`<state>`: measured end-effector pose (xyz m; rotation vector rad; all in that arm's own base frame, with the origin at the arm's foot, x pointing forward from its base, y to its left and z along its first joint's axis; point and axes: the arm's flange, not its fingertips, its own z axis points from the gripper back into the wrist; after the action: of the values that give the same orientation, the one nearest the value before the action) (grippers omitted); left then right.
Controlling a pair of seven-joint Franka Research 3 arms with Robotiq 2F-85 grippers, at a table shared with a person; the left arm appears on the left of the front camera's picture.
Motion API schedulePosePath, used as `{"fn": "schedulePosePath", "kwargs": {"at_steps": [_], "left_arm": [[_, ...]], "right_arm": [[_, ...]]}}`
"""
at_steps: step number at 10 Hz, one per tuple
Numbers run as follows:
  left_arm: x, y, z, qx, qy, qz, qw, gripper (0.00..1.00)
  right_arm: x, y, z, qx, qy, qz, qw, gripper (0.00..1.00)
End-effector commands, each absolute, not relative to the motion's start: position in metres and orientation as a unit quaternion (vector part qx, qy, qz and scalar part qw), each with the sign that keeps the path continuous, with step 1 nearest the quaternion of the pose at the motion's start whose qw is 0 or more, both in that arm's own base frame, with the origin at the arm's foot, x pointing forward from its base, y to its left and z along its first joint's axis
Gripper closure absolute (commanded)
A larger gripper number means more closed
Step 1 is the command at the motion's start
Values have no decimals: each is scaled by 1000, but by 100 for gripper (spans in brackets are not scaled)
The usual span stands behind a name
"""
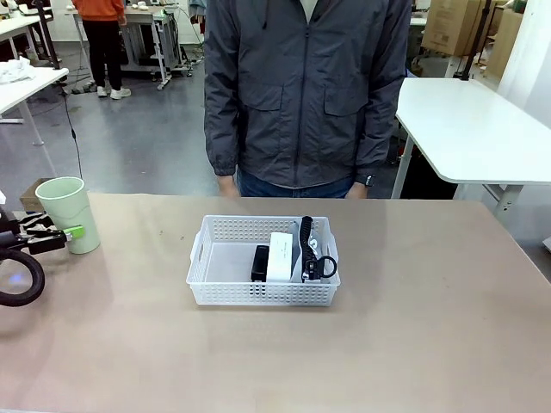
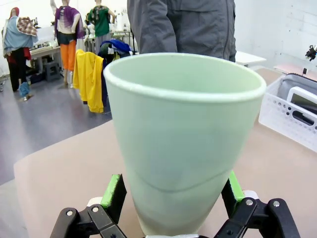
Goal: Efficiently arrange items inside the basket to fit them all.
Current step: Pick up the Reusable plastic cup and place it inside the Organizing basket.
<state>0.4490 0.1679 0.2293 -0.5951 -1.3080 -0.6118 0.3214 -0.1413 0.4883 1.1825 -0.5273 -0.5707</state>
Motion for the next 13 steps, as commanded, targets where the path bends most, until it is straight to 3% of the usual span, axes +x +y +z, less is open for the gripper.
{"fn": "schedulePosePath", "kwargs": {"at_steps": [1,7,8,9,10,11,13], "left_arm": [[458,159,238,-284,-605,-265,695,0],[459,147,256,-306,-614,-267,677,0],[459,146,256,-303,-611,-267,681,9],[458,146,259,-302,-610,-265,683,58],[453,146,266,-300,-617,-265,677,66],[447,147,276,-302,-625,-263,670,100],[426,146,313,-330,-630,-263,652,100]], "right_arm": [[323,-140,493,555,-244,-268,749,0],[323,-140,493,555,-244,-268,749,0],[323,-140,493,555,-244,-268,749,0],[323,-140,493,555,-244,-268,749,0],[323,-140,493,555,-244,-268,749,0],[323,-140,493,555,-244,-268,749,0],[323,-140,493,555,-244,-268,749,0]]}}
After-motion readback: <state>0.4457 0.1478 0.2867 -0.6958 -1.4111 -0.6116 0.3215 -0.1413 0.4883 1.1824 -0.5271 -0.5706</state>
